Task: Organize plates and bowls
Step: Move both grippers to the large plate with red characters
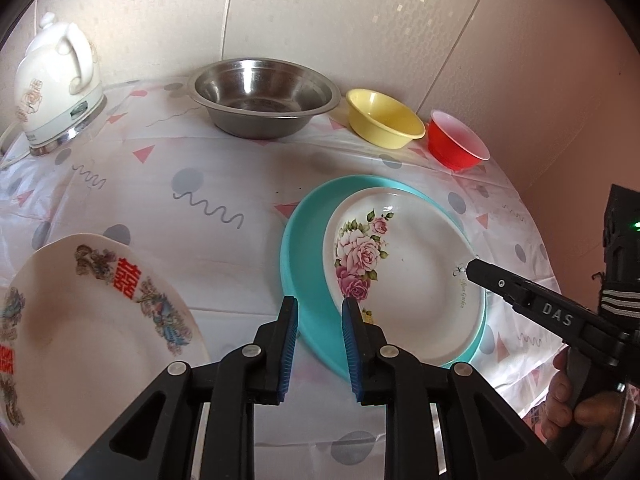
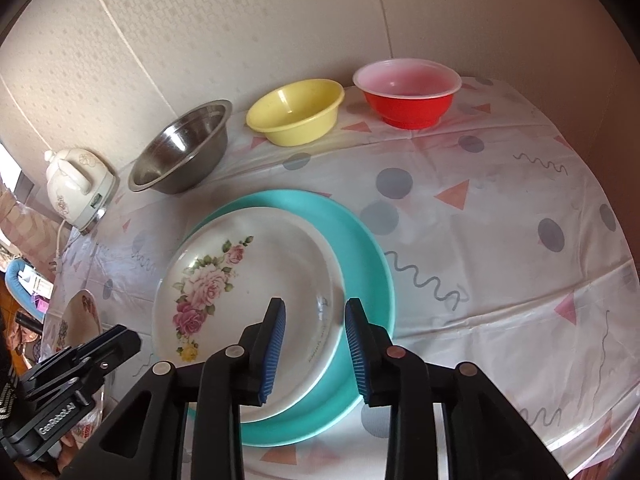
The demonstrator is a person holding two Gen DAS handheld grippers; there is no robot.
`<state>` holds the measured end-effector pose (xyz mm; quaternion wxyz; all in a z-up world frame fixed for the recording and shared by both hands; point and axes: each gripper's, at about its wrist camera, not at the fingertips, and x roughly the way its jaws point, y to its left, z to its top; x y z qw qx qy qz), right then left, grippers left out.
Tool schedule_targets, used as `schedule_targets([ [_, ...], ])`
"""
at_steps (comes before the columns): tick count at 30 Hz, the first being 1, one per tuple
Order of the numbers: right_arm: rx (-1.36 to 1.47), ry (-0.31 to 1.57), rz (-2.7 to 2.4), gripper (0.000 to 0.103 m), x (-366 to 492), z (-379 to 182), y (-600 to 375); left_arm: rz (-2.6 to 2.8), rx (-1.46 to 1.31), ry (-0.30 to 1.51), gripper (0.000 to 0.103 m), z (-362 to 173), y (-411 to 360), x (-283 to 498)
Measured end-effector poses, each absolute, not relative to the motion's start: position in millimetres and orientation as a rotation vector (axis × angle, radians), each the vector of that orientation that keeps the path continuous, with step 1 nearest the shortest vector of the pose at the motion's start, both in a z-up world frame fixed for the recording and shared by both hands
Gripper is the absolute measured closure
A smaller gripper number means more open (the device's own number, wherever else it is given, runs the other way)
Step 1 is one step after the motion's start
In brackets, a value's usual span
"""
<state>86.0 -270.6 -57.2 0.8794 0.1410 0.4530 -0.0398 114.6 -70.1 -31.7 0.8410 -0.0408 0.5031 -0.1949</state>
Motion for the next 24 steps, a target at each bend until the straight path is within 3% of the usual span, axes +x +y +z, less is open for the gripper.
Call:
schedule_targets([
  [24,0.278,0.893,0.146,0.072,75.1,-40.0,-217.4,-0.393,-0.140,1.035,0.080,-23.2,-42.5,101.2],
])
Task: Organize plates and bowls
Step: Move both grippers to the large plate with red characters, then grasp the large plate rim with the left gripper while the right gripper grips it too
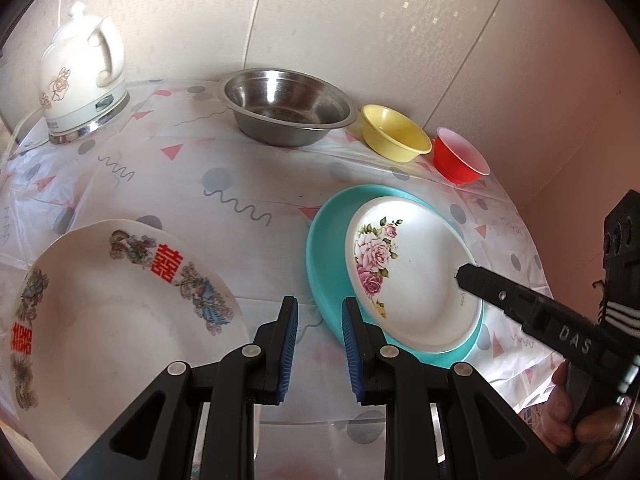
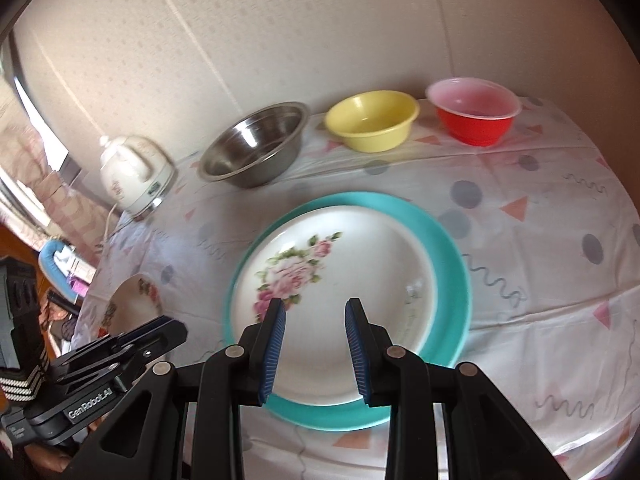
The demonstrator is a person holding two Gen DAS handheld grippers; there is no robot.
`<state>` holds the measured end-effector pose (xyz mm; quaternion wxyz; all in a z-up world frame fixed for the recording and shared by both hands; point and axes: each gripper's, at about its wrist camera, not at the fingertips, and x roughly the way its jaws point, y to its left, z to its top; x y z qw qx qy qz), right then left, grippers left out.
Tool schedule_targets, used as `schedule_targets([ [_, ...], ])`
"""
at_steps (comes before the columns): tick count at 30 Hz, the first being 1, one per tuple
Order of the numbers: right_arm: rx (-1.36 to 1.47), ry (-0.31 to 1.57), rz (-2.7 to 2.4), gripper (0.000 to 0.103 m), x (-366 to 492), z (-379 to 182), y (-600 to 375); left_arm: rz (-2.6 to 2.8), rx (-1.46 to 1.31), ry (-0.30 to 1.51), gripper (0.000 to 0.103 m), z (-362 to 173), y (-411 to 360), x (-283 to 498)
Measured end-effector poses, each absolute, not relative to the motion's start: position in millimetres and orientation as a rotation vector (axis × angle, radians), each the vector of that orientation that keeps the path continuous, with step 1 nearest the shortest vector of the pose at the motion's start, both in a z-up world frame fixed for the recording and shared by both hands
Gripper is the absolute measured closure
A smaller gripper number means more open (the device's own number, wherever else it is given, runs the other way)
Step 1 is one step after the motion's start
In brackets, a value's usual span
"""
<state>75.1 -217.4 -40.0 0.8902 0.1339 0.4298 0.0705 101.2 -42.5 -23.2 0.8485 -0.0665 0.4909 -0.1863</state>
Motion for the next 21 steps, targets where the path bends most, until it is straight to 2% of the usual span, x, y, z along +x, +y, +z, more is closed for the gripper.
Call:
schedule_targets([
  [10,0.229,0.939,0.322,0.069,71.6,-45.6,-170.4,-0.353,-0.209,1.025,0.078,-18.9,-7.1,95.7],
  [21,0.244,1.029,0.523,0.067,82.1,-63.6,-118.2,-0.162,-0.312,0.956,0.078,-4.0,94.0,79.5],
])
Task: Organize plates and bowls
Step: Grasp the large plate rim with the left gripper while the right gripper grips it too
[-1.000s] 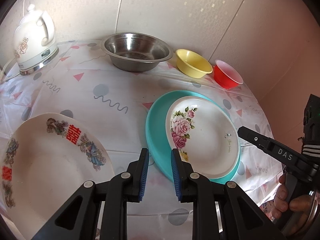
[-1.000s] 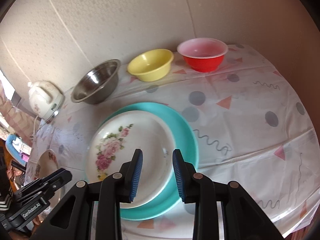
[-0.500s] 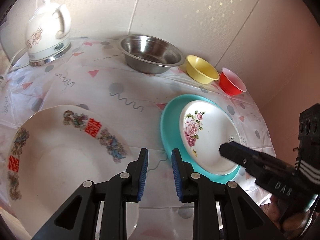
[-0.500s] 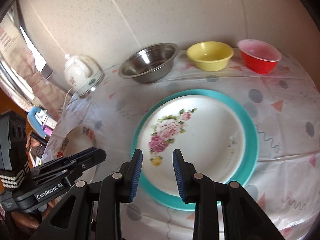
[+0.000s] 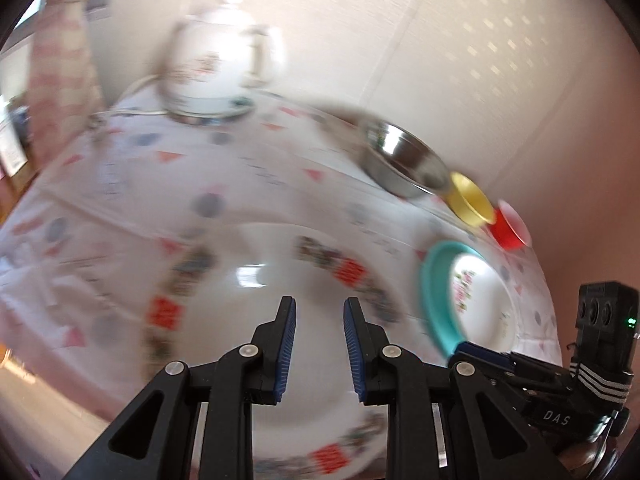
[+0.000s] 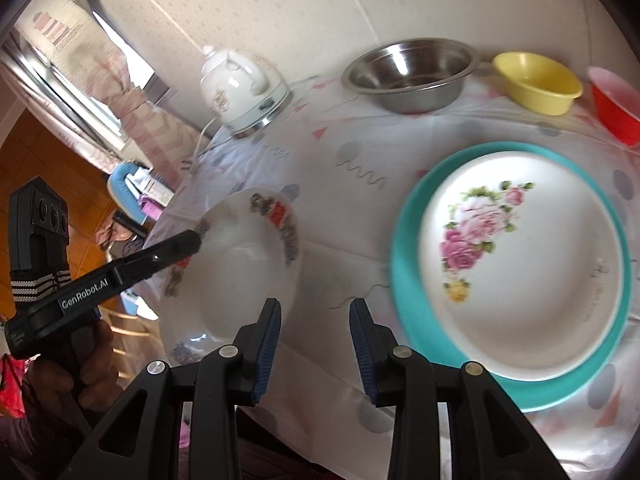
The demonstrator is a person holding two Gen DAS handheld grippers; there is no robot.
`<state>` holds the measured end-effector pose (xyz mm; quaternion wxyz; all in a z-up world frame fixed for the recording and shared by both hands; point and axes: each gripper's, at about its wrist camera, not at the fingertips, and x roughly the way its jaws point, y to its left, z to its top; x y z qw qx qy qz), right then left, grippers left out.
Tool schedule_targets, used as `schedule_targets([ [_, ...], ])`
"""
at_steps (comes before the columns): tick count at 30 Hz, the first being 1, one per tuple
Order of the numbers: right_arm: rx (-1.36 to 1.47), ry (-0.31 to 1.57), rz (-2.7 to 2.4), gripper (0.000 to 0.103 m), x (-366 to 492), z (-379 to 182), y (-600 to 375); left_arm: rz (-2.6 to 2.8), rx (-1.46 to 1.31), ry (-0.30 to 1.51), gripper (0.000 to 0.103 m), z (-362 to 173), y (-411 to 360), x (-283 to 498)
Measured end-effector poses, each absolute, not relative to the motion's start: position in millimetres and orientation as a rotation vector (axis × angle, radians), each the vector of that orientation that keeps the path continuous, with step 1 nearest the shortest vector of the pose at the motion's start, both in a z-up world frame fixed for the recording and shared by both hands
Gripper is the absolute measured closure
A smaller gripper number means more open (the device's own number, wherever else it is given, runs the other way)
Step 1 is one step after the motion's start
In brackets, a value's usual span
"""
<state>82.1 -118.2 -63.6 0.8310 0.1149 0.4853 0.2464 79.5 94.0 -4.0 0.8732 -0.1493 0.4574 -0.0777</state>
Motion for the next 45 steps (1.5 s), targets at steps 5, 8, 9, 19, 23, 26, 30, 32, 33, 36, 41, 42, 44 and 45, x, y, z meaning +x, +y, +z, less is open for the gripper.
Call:
schedule_targets([
  [5,0.246,1.064,0.550,0.067,92.7,-72.4,-102.4,-0.050,-0.374,0.944,0.078,-11.2,146.3,70.4],
  [8,0.245,1.083,0.554,0.067,95.2,-77.5,-96.9,-0.003,-0.393,0.951,0.078,-19.7,169.4,65.3],
  [9,0.243,1.087,0.554,0.067,95.5,-78.7,-95.7,0.010,-0.401,0.956,0.078,-23.5,176.3,63.4],
  [19,0.231,1.110,0.566,0.067,98.1,-86.1,-85.0,-0.061,-0.427,0.989,0.069,-47.4,182.7,61.3],
  [23,0.222,1.108,0.567,0.067,101.0,-88.9,-79.4,-0.091,-0.409,1.005,0.069,-53.1,175.3,66.6],
  [26,0.223,1.113,0.575,0.069,102.2,-92.2,-73.8,-0.099,-0.409,1.010,0.069,-56.7,172.5,71.5],
  [30,0.207,1.124,0.565,0.070,105.1,-100.1,-66.7,-0.087,-0.382,1.015,0.070,-60.4,167.6,78.0],
  [32,0.198,1.115,0.562,0.071,105.6,-99.8,-65.2,-0.081,-0.375,1.022,0.070,-63.4,165.9,80.3],
  [33,0.195,1.116,0.560,0.071,106.3,-99.6,-63.9,-0.076,-0.371,1.022,0.070,-63.7,165.4,80.6],
  [36,0.170,1.115,0.549,0.070,104.3,-98.1,-62.2,-0.069,-0.358,1.023,0.070,-63.5,163.3,79.4],
  [41,0.175,1.115,0.524,0.069,103.6,-97.8,-68.0,-0.102,-0.346,1.025,0.070,-63.5,157.1,74.7],
  [42,0.183,1.114,0.521,0.069,103.8,-98.2,-70.5,-0.108,-0.337,1.023,0.070,-63.4,155.1,73.9],
  [44,0.178,1.111,0.530,0.069,103.2,-98.2,-71.9,-0.104,-0.306,1.015,0.070,-63.4,150.7,73.3],
  [45,0.169,1.109,0.530,0.069,102.7,-97.7,-71.0,-0.100,-0.292,1.016,0.070,-63.6,148.9,73.6],
])
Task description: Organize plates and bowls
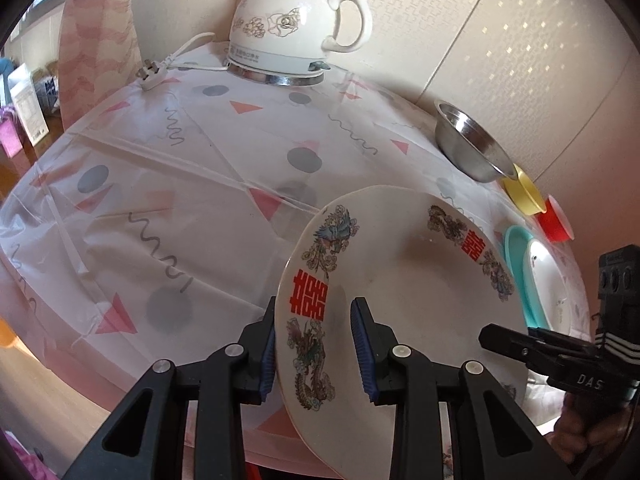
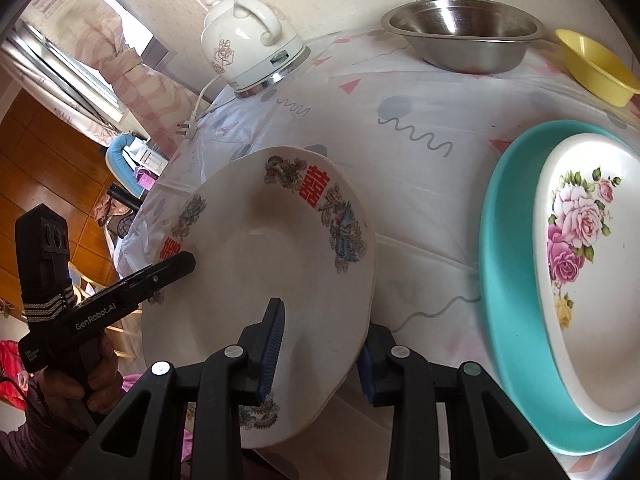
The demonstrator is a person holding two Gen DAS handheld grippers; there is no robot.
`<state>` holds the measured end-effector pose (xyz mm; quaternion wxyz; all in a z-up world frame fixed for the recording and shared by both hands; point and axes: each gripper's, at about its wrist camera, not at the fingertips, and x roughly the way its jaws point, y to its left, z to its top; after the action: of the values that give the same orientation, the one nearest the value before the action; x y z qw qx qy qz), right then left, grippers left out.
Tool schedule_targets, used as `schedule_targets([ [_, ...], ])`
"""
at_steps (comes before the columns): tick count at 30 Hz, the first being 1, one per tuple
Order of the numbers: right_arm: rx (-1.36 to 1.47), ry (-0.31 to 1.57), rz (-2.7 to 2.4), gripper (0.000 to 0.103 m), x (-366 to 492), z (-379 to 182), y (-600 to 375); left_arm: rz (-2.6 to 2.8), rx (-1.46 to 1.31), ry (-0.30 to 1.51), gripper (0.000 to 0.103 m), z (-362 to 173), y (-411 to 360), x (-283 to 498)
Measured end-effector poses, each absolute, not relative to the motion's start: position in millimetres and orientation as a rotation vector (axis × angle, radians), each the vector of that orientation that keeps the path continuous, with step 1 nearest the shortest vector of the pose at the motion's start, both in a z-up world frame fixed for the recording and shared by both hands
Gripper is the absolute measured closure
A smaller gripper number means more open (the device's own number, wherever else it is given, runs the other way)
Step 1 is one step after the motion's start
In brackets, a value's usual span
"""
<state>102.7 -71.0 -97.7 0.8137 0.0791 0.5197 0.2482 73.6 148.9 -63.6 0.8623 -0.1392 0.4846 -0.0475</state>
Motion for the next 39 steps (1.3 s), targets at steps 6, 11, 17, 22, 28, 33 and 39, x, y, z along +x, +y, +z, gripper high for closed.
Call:
schedule_targets([
  [6,0.132,1.104,0.499,0.069,98.5,-95.4,-70.5,-0.114,-0.305,1.021,0.070,-62.6,149.5,69.9],
  [11,0.178,1.103,0.500,0.069,96.1,-89.2,-80.5,-0.135,-0.328,1.021,0.070,-60.1,145.6,63.3],
  [17,0.151,1.078,0.474,0.069,91.1,-83.6,-89.7,-0.170,-0.302,0.988,0.070,-51.0,131.2,59.1],
  [22,0.097,1.042,0.462,0.070,83.5,-78.2,-93.0,-0.193,-0.283,0.968,0.071,-47.4,124.5,57.4],
  [28,0.070,1.005,0.456,0.071,80.6,-73.5,-95.1,-0.207,-0.238,0.927,0.071,-39.6,116.0,55.2],
  [33,0.070,0.982,0.455,0.071,79.3,-70.6,-97.6,-0.216,-0.202,0.915,0.071,-38.8,108.5,54.7],
  [39,0.090,0.938,0.443,0.071,79.0,-60.5,-107.5,-0.243,-0.170,0.869,0.071,-27.5,99.4,55.2],
])
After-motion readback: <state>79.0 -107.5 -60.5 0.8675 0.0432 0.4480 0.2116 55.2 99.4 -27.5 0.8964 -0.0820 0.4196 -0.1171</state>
